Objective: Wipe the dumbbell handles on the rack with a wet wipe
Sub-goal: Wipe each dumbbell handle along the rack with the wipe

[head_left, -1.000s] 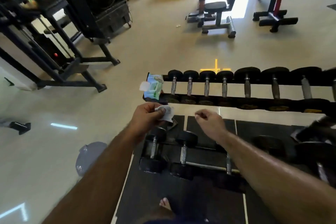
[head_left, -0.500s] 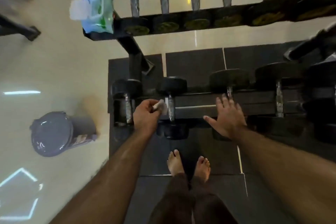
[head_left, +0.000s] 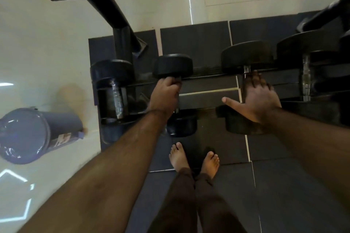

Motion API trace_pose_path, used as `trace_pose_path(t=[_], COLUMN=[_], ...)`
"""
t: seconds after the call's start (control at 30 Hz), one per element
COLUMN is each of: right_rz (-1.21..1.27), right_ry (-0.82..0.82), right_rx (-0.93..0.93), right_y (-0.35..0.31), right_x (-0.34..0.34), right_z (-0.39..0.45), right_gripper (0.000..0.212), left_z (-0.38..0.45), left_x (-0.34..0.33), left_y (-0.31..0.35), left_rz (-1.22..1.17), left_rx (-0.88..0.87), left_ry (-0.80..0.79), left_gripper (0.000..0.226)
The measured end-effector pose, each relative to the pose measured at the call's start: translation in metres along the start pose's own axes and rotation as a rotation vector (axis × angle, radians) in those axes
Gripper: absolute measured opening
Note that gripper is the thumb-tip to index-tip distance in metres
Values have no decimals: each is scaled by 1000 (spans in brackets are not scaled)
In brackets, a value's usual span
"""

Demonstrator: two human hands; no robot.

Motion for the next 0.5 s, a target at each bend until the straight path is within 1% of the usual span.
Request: trace_pose_path(t=[0.07,0.1,0.13,0.2,0.23,0.27,0.3,0.37,0.4,0.43,0.47,0.5], right_rz=[112,138,133,100,93,90,84,65,58,53,48,42], right_ry=[-91,-125,-130,-76,-29,16,49,78,80,77,69,64], right_rx=[1,0,-9,-24,-26,-23,-18,-14,-10,-7,-7,-5], right_y=[0,-4,-6,-11,-13,-14,-15,-16,-18,-19,-19,-19], right_x=[-7,-9,-11,-10,-7,-5,-4,-2,-2,-2,-3,-3], right_z=[-1,-3,-5,-7,-7,-8,-9,-10,-10,-10,-10,-10], right_gripper=[145,145,146,147,147,147,146,144,144,144,144,143], left_z=[2,4,3,-3,-4,-2,3,13,15,15,13,9], left_x=[-6,-6,-8,-11,-11,-7,-1,8,8,4,-3,-10], left_y=[3,2,1,-3,-5,-4,-1,1,2,2,1,1], left_rz=[87,93,102,140,159,151,134,148,174,184,182,182], left_rx=[-109,-130,-160,-224,-240,-250,-252,-235,-234,-239,-238,-251], left_ry=[-79,-151,-261,-527,-599,-573,-472,-201,-111,-83,-92,-132], left_gripper=[16,17,18,24,25,23,19,16,16,17,24,32])
Point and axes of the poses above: each hand's wrist, its own z-axis towards the middle knuckle, its own x-axis out of the back of the hand, y = z × x, the point moved 7 cm from there along z, towards the middle knuckle
